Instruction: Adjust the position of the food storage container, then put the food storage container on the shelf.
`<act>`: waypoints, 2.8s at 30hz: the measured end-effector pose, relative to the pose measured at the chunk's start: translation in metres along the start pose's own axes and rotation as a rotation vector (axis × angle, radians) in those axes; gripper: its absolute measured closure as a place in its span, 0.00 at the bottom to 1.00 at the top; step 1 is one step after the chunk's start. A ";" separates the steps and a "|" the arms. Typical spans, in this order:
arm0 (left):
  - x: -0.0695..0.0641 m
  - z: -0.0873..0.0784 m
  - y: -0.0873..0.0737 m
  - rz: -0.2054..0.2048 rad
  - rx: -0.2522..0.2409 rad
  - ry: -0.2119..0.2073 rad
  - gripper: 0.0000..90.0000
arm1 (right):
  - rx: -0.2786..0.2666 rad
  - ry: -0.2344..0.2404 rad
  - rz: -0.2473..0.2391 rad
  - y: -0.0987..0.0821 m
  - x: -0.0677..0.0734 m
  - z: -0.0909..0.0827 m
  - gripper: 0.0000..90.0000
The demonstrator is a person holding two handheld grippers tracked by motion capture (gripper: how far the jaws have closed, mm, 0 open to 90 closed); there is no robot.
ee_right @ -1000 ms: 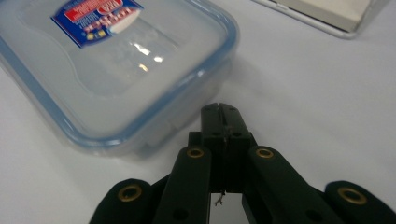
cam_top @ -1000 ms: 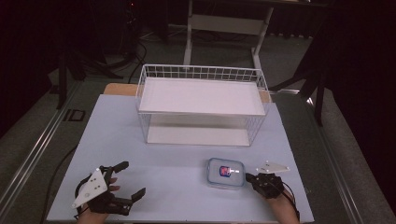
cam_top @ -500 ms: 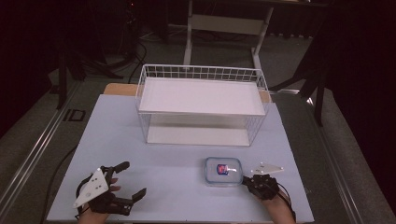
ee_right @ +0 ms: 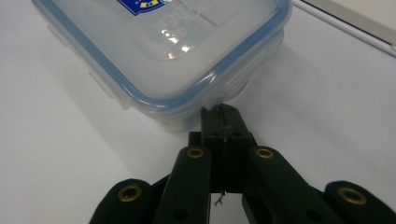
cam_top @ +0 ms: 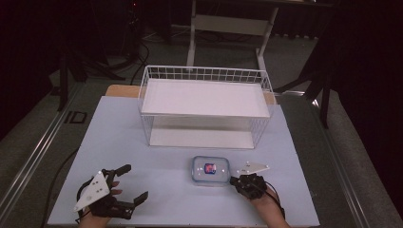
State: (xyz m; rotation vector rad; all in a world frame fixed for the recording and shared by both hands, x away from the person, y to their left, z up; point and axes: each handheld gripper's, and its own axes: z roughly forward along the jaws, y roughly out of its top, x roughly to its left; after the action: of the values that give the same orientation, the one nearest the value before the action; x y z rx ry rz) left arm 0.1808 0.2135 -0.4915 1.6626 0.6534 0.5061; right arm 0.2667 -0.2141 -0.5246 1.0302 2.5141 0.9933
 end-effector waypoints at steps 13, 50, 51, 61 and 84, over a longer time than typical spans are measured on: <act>-0.001 0.000 0.000 0.002 0.007 -0.008 0.02 | -0.008 0.006 -0.040 0.019 0.009 0.021 1.00; -0.006 0.017 -0.002 -0.012 0.137 -0.029 0.02 | -0.342 -0.168 -0.096 0.026 0.032 -0.048 0.13; -0.007 0.018 0.000 -0.028 0.139 -0.042 0.02 | -0.346 -0.163 -0.098 0.027 0.032 -0.049 0.15; -0.019 0.036 0.023 0.002 0.194 -0.105 0.02 | -0.347 -0.078 -0.092 0.046 0.029 -0.055 0.21; 0.000 0.093 0.053 -0.129 0.302 -0.056 0.02 | -0.295 -0.008 0.060 0.063 0.012 -0.043 0.13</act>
State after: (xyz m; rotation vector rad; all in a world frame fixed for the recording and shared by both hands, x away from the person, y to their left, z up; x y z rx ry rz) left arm 0.2484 0.1383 -0.4564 1.8943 0.8206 0.2761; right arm 0.2713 -0.1942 -0.4505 1.0195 2.2517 1.3258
